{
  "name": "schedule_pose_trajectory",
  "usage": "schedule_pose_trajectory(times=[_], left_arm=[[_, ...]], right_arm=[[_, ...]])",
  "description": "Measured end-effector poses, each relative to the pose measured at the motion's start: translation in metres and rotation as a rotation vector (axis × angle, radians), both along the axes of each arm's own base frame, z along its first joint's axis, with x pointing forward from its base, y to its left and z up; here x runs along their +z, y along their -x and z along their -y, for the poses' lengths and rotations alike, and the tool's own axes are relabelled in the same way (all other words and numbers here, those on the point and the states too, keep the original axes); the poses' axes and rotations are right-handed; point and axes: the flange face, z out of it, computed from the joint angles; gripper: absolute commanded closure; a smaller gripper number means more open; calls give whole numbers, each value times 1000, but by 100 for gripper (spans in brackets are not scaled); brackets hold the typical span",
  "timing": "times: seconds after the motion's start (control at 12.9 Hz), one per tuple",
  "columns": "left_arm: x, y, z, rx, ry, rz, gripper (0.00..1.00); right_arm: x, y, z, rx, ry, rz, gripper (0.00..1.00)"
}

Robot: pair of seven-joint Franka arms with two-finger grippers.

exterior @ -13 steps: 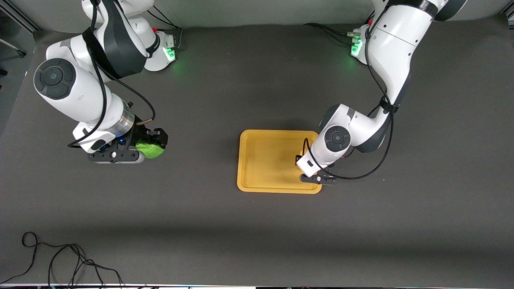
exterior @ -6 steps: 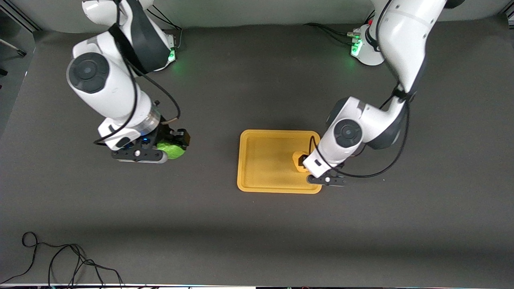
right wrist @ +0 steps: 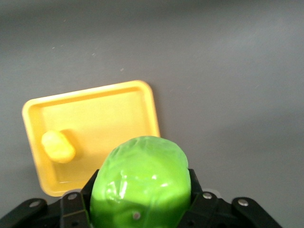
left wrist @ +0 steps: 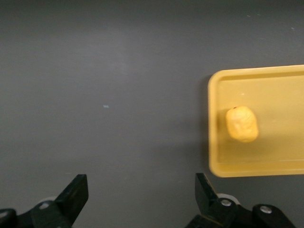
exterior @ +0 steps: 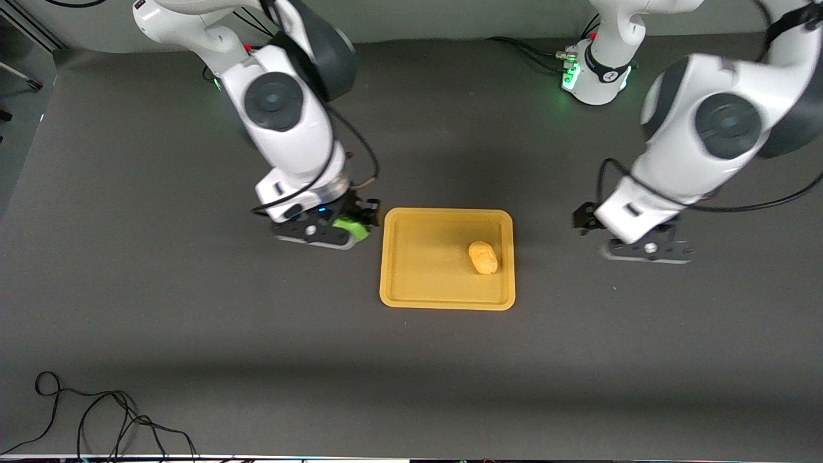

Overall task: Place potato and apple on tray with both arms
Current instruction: 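Open the left gripper and withdraw while the right gripper carries the apple over the tray, then lower the apple onto the tray beside the potato with the right gripper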

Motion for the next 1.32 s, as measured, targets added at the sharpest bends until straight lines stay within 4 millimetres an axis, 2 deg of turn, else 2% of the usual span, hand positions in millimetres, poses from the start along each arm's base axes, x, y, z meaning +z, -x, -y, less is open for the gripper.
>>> schedule_pose_trajectory(times=[0.15,0.31,0.39,0.46,0.7,0.93,1.08,1.32], left_arm=[[19,10,-52,-17,-11,-1,0],[39,28,-97,-18,-21,-4,0],[52,38,-110,-17,-23,13,0],[60,48,-115,-19,-27,33,0],[68,62,-111,-50,-22,74,0],[54,58,-107,-105,34,50,0],[40,53,-107,-143,44,21,0],[31,43,-104,-152,54,5,0]], right_arm=[[-16,19,-56,-13,15,22,53],[-42,41,-106,-20,30,32,53],[-60,46,-123,-15,37,30,53],[-80,45,-131,-10,38,32,53],[-153,24,-135,-7,55,66,53],[-225,18,-140,4,55,75,53],[-253,18,-140,8,66,70,53],[-277,17,-136,28,81,100,53]])
